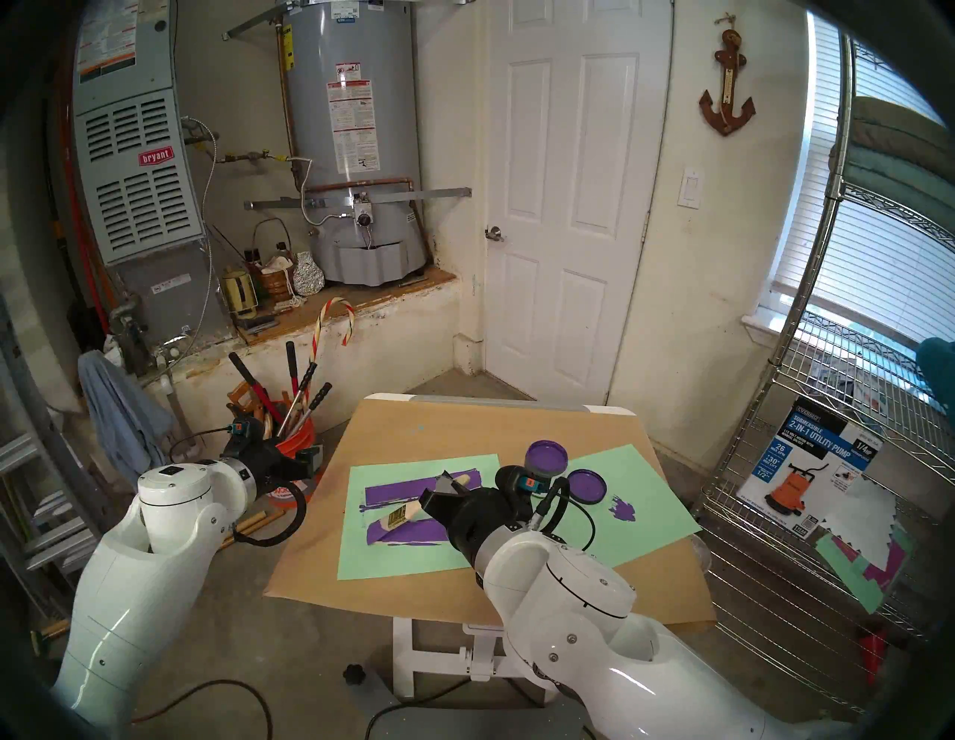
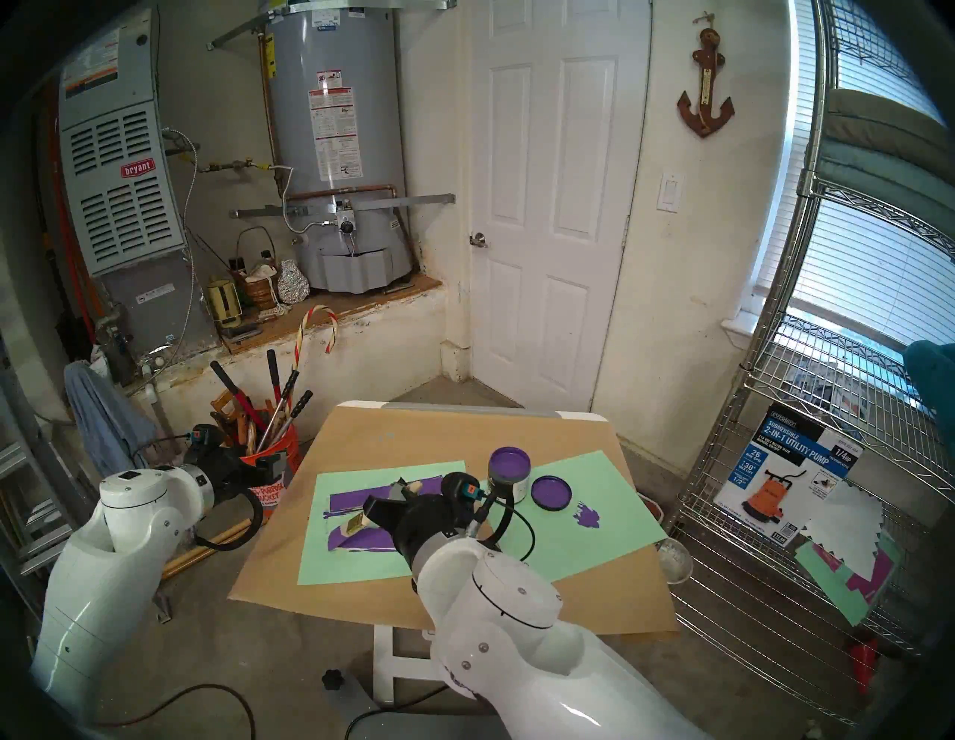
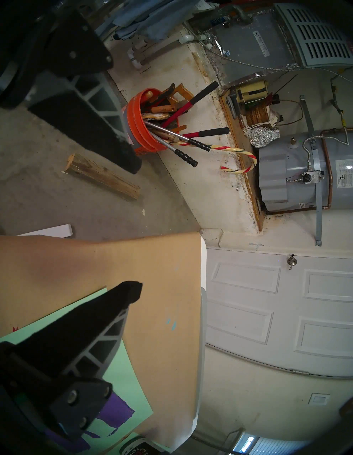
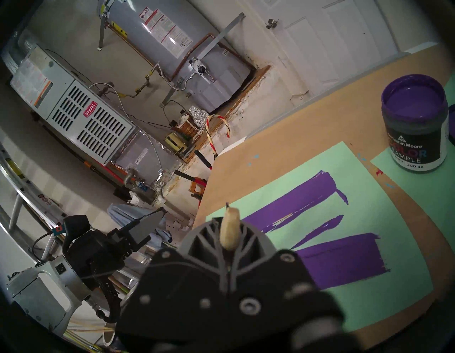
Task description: Pick up brush, dip the brush into paint, and paint the wood
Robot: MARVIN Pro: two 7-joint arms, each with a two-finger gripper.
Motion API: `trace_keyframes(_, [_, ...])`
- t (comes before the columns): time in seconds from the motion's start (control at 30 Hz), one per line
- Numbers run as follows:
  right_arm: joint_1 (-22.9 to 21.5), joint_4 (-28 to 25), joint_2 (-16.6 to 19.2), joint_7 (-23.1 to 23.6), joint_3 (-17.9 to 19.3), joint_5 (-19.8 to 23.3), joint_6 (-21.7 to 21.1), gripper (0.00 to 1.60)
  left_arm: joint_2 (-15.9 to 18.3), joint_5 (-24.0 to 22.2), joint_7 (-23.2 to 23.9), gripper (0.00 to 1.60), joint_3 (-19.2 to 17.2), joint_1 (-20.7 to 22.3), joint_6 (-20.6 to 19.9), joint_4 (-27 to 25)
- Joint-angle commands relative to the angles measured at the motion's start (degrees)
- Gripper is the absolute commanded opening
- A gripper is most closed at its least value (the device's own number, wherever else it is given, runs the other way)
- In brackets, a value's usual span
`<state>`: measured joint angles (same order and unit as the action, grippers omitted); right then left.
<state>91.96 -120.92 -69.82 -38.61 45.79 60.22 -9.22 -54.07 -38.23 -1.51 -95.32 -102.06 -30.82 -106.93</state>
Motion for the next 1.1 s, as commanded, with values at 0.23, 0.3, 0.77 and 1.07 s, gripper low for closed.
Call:
trace_keyframes(0.23, [-0.9, 0.1, -1.3, -0.8, 0.3, -0.1, 0.3, 0.0, 0.1, -0.1, -0.1, 1.6, -0.6, 0.2, 0.1, -0.9])
trace_keyframes(0.3, [-0.9, 0.1, -1.3, -1.0, 0.3, -0.1, 0.2, 0.0, 0.1, -0.1, -0.1, 1.6, -0.6, 0.2, 0.1, -0.9])
trace_keyframes(0.77, [-1.3, 0.4, -1.0, -2.8, 0.5, 0.7, -0.7, 0.0, 0.1, -0.1, -0.1, 1.6, -0.6, 0.2, 0.1, -0.9])
trace_keyframes(1.07, [-1.1, 0.2, -0.6, -3.4, 0.6, 0.7, -1.0, 0.0, 0.1, -0.1, -0.1, 1.6, -0.6, 0.2, 0.1, -0.9])
